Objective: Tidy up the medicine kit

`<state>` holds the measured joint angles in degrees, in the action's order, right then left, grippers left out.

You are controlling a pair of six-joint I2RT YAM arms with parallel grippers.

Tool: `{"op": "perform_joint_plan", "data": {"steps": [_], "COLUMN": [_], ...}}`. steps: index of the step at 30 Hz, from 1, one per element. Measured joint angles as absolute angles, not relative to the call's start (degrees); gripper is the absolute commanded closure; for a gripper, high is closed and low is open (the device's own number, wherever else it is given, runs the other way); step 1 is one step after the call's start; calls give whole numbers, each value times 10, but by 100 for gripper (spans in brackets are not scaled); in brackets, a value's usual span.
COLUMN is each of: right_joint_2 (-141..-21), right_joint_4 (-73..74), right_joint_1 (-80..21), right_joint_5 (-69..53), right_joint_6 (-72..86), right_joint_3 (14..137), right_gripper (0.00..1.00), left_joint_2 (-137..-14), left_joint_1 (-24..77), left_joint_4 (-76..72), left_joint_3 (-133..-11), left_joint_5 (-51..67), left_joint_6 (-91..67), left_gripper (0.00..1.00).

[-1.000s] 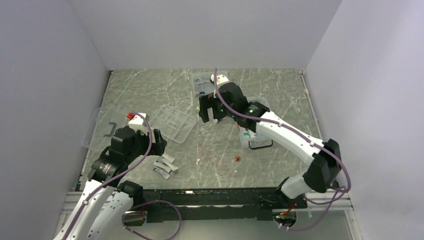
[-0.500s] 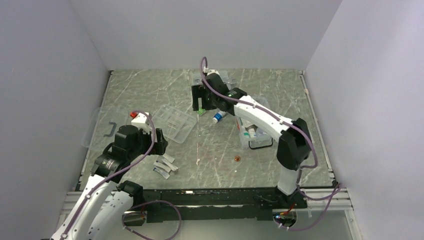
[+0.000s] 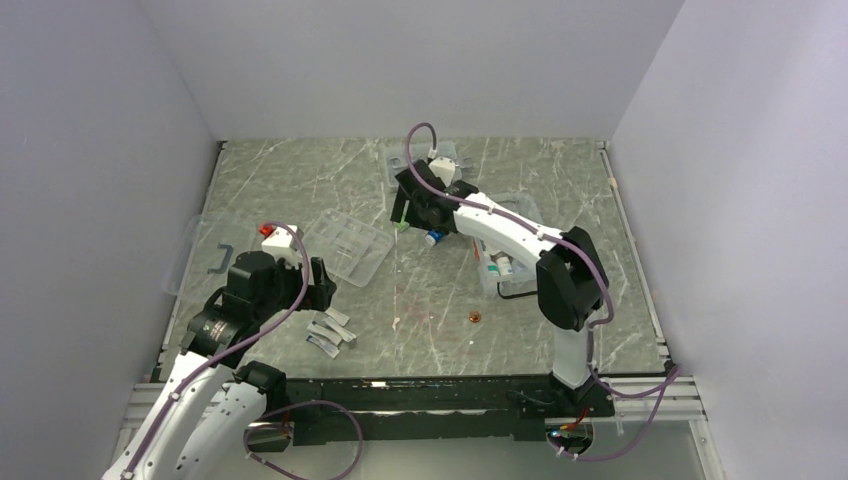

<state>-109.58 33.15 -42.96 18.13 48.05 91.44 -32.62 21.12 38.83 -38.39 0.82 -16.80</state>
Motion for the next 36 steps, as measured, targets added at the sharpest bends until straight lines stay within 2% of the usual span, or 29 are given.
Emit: {"op": "perform_joint_plan", "data": {"steps": [14, 20, 36], "right_joint_2": [-1199, -1242, -1272], "right_joint_4": [454, 482, 512], "right_joint_1": [-429, -429, -409], "right_joint_5": [293, 309, 311], "right_joint_6": [633, 653, 667], "right_joint_3": [1008, 1052, 1054], "right_gripper": [19, 18, 19], "left_joint_2": [-335, -335, -337], "left_joint_1": [211, 211, 211], "left_joint_4": [388, 388, 388], "left_joint_3": [-384, -384, -384], "left_joint_5": [21, 22, 31], "left_joint_6": [-168, -167, -166], "left_gripper": [2, 1, 1]}}
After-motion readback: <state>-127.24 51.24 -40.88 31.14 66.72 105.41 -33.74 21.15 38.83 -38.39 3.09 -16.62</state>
